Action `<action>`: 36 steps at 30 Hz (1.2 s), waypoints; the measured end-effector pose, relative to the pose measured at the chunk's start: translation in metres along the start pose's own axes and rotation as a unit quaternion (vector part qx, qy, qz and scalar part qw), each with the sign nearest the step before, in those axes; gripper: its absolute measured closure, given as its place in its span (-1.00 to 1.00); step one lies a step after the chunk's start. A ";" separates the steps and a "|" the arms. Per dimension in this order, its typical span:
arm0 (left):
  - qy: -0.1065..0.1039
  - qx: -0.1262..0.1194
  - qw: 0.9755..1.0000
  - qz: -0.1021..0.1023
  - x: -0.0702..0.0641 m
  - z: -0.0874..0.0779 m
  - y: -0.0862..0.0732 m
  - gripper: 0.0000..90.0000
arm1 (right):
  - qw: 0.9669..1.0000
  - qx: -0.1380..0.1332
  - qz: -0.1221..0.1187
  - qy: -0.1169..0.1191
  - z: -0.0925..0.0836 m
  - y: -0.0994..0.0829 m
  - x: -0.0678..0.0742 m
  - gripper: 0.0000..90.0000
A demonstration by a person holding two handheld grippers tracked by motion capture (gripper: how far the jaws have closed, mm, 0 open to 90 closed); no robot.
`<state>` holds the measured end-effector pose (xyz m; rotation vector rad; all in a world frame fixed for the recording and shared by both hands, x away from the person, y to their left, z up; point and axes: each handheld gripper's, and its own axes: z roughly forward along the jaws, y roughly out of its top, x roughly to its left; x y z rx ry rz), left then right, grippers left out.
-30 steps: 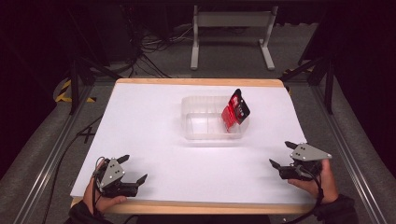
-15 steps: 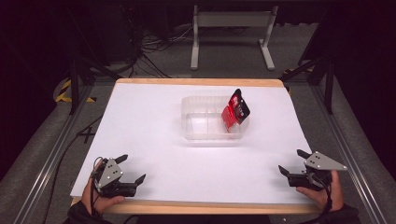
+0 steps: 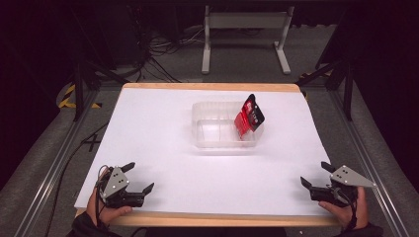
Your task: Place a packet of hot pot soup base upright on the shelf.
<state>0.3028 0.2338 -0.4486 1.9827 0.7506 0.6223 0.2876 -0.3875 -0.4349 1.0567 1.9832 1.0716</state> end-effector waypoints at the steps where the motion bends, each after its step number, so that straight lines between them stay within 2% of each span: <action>1: 0.000 0.000 1.000 0.001 0.000 0.000 0.000 -0.81 | 1.000 -0.002 0.001 -0.001 0.000 0.000 0.000 -0.76; 3: -0.003 0.002 1.000 0.000 0.000 0.002 0.000 -0.81 | 1.000 -0.001 -0.007 -0.010 0.000 0.000 0.001 -0.76; 12: -0.003 0.001 1.000 0.000 0.000 0.003 0.001 -0.81 | 1.000 -0.007 0.004 -0.020 -0.002 0.002 0.000 -0.76; 17: 0.004 -0.005 1.000 -0.005 0.002 0.000 0.003 -0.81 | 1.000 -0.010 0.005 -0.016 -0.001 0.005 0.003 -0.76; 22: 0.006 -0.004 1.000 -0.002 0.003 0.000 0.002 -0.81 | 1.000 -0.005 -0.001 -0.012 0.003 0.006 0.005 -0.76; 25: 0.007 -0.003 1.000 -0.006 0.004 0.001 0.003 -0.81 | 1.000 -0.008 0.007 -0.011 0.003 0.006 0.004 -0.76; 28: 0.009 -0.001 1.000 0.001 0.003 0.001 0.003 -0.82 | 1.000 -0.002 0.008 -0.005 0.004 0.006 0.005 -0.74; 31: 0.009 -0.003 1.000 -0.009 0.003 0.001 0.003 -0.81 | 1.000 -0.001 0.006 -0.010 0.005 0.007 0.005 -0.71; 33: 0.009 0.001 1.000 -0.006 0.002 0.002 0.003 -0.81 | 1.000 -0.004 0.015 -0.018 0.004 0.008 0.005 -0.72; 36: 0.008 0.002 1.000 0.002 0.001 0.002 0.003 -0.82 | 1.000 -0.003 0.015 -0.020 0.005 0.008 0.005 -0.74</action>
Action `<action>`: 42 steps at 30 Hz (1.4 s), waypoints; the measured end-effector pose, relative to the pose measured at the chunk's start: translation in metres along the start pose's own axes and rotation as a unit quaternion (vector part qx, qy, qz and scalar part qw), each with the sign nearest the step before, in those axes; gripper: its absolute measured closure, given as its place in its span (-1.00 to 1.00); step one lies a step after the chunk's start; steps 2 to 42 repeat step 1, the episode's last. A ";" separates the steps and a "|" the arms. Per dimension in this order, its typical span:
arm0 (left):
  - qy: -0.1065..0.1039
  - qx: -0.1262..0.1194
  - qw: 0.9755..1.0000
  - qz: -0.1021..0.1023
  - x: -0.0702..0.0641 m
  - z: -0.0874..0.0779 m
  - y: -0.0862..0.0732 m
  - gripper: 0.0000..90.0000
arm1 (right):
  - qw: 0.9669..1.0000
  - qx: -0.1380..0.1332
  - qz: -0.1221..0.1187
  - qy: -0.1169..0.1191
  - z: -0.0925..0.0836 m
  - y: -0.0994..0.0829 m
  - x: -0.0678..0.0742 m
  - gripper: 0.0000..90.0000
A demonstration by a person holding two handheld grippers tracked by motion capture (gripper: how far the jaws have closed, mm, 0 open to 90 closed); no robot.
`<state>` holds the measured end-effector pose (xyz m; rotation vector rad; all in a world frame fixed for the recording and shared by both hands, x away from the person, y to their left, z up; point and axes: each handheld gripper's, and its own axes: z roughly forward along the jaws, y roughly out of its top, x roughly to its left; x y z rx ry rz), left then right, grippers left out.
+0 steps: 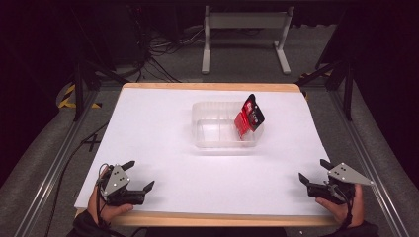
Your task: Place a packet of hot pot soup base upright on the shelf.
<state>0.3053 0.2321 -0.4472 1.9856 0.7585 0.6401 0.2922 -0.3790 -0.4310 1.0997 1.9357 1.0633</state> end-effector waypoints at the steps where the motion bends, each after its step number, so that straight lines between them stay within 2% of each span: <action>1: 0.000 0.000 1.000 -0.002 0.000 0.000 0.000 -0.82 | 1.000 0.002 -0.002 -0.001 0.000 0.000 0.000 -0.74; 42: 0.000 0.000 1.000 -0.002 0.000 0.000 0.000 -0.82 | 1.000 0.002 -0.002 -0.001 0.000 0.000 0.000 -0.74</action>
